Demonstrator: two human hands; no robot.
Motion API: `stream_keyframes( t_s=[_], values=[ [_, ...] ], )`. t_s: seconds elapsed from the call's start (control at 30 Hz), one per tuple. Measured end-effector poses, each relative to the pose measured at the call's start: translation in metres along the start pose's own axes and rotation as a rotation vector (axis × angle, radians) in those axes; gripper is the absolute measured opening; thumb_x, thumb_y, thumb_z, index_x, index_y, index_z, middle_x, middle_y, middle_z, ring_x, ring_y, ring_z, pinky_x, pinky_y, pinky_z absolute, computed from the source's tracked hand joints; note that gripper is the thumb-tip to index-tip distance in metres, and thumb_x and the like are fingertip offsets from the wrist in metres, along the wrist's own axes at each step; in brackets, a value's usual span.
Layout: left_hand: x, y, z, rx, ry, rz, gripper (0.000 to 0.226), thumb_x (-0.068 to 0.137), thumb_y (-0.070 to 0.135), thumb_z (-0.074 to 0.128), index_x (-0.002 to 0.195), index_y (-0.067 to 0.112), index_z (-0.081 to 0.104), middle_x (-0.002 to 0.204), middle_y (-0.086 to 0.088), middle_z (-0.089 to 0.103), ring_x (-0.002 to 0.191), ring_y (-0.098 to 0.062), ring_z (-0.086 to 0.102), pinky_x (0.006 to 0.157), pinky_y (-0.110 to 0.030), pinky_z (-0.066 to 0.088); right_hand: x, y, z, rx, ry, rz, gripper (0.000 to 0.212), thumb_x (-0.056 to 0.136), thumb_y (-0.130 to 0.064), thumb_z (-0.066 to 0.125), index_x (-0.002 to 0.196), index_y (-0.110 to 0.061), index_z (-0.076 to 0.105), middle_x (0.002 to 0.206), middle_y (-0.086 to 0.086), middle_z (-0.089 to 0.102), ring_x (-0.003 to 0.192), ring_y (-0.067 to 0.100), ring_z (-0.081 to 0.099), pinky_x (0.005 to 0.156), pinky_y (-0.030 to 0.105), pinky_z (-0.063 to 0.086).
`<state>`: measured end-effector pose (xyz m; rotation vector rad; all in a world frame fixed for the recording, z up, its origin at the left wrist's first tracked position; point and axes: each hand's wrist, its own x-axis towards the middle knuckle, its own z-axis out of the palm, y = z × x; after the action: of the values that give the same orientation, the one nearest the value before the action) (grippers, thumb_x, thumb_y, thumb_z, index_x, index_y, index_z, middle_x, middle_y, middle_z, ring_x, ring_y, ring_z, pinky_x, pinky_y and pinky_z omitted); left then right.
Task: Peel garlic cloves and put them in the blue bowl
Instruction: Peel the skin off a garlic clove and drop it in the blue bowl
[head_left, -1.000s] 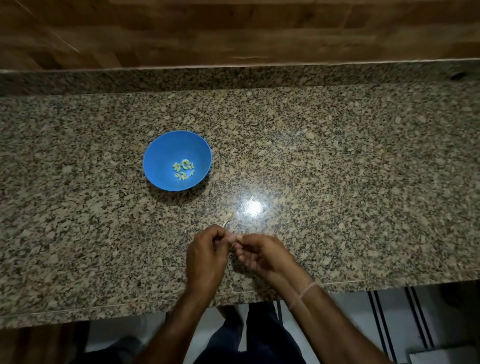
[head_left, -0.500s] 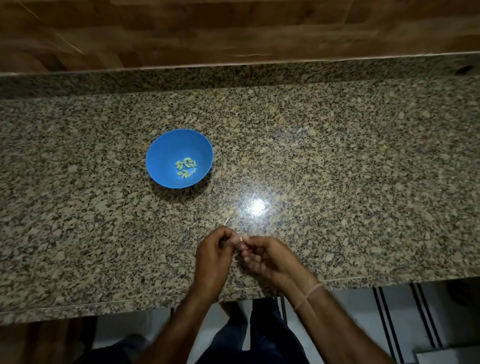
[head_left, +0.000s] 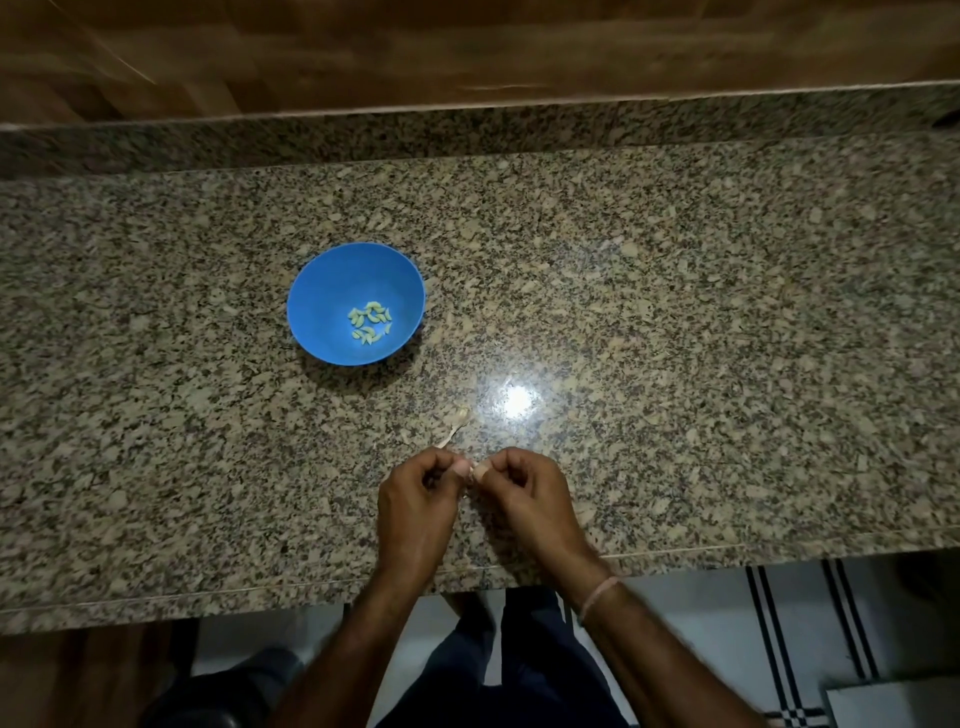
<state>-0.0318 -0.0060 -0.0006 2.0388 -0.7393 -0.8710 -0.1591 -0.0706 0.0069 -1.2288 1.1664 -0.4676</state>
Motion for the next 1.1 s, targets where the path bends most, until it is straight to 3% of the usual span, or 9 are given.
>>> stream_keyframes(
  t_s=[0.13,0.2,0.3,0.4,0.5,0.63,0.87,1.0,1.1],
  values=[
    [0.005,-0.001,-0.002,-0.114,-0.105,-0.063,0.028,0.097,0.039,0.066,0.075,0.022,0.072,0.072,0.000,0.072,0.072,-0.020,0.069,0.072,-0.043,0.056,0.003,0.001,0.001,-0.147,0.002,-0.108,0.021,0.100,-0.018,0.066,0.079,-0.012,0.067,0.070,-0.002,0.065,0.066,0.010,0.059,0.063,0.026,0.049],
    [0.006,-0.001,-0.002,-0.155,-0.127,-0.064,0.031,0.094,0.045,0.064,0.076,0.021,0.072,0.073,-0.004,0.072,0.075,-0.029,0.070,0.073,-0.050,0.058,0.004,0.001,0.003,0.078,-0.059,0.053,0.025,0.101,-0.014,0.060,0.077,-0.011,0.064,0.068,0.000,0.060,0.064,0.014,0.053,0.058,0.029,0.045],
    [0.005,-0.001,0.001,-0.231,-0.134,-0.056,0.017,0.100,0.028,0.067,0.086,0.021,0.073,0.082,-0.004,0.074,0.084,-0.030,0.071,0.079,-0.051,0.058,0.009,-0.004,0.003,0.493,-0.125,0.352,0.022,0.102,-0.008,0.057,0.080,-0.009,0.064,0.068,0.005,0.059,0.060,0.014,0.052,0.054,0.024,0.044],
    [0.005,-0.001,0.000,-0.281,-0.149,-0.070,0.014,0.100,0.021,0.067,0.088,0.018,0.073,0.083,-0.007,0.073,0.083,-0.028,0.069,0.079,-0.049,0.058,0.012,-0.005,0.003,0.633,-0.112,0.495,0.020,0.100,-0.005,0.057,0.082,-0.007,0.064,0.068,0.005,0.062,0.059,0.013,0.055,0.053,0.022,0.047],
    [0.005,-0.002,-0.001,-0.199,-0.146,-0.049,0.025,0.099,0.035,0.065,0.082,0.018,0.071,0.075,-0.008,0.070,0.075,-0.033,0.066,0.069,-0.049,0.056,0.005,0.001,0.002,0.278,-0.094,0.219,0.024,0.101,-0.011,0.057,0.078,-0.013,0.061,0.068,0.001,0.057,0.064,0.015,0.051,0.056,0.027,0.044],
    [0.004,0.003,0.001,-0.133,-0.167,-0.073,0.038,0.103,0.040,0.056,0.076,0.013,0.061,0.067,-0.011,0.056,0.062,-0.019,0.049,0.061,-0.038,0.040,0.006,0.005,0.000,-0.078,-0.044,-0.071,0.018,0.100,-0.015,0.062,0.083,-0.011,0.065,0.073,-0.004,0.060,0.070,0.010,0.054,0.066,0.026,0.046],
    [-0.002,0.009,0.005,0.038,-0.129,0.028,0.040,0.104,0.038,0.055,0.072,0.015,0.053,0.061,0.004,0.048,0.055,-0.011,0.042,0.056,-0.034,0.036,0.010,0.008,-0.003,-0.052,-0.005,-0.016,0.020,0.100,-0.015,0.062,0.082,-0.006,0.063,0.071,-0.002,0.057,0.068,0.009,0.051,0.062,0.024,0.044],
    [-0.003,0.015,0.006,-0.065,-0.102,0.032,0.010,0.099,0.020,0.068,0.089,0.022,0.070,0.081,0.007,0.072,0.076,-0.004,0.067,0.065,-0.017,0.052,0.010,0.002,-0.003,0.169,-0.004,0.160,0.022,0.100,-0.006,0.057,0.078,-0.009,0.058,0.061,-0.002,0.046,0.055,0.010,0.040,0.049,0.026,0.034],
    [0.000,0.013,0.006,-0.262,-0.149,-0.071,0.013,0.095,0.007,0.070,0.095,0.018,0.076,0.090,0.004,0.078,0.087,-0.013,0.074,0.076,-0.023,0.060,0.011,-0.001,-0.002,0.241,-0.008,0.210,0.026,0.100,-0.005,0.054,0.075,-0.011,0.057,0.060,0.002,0.045,0.053,0.013,0.037,0.050,0.028,0.030]
  ],
)
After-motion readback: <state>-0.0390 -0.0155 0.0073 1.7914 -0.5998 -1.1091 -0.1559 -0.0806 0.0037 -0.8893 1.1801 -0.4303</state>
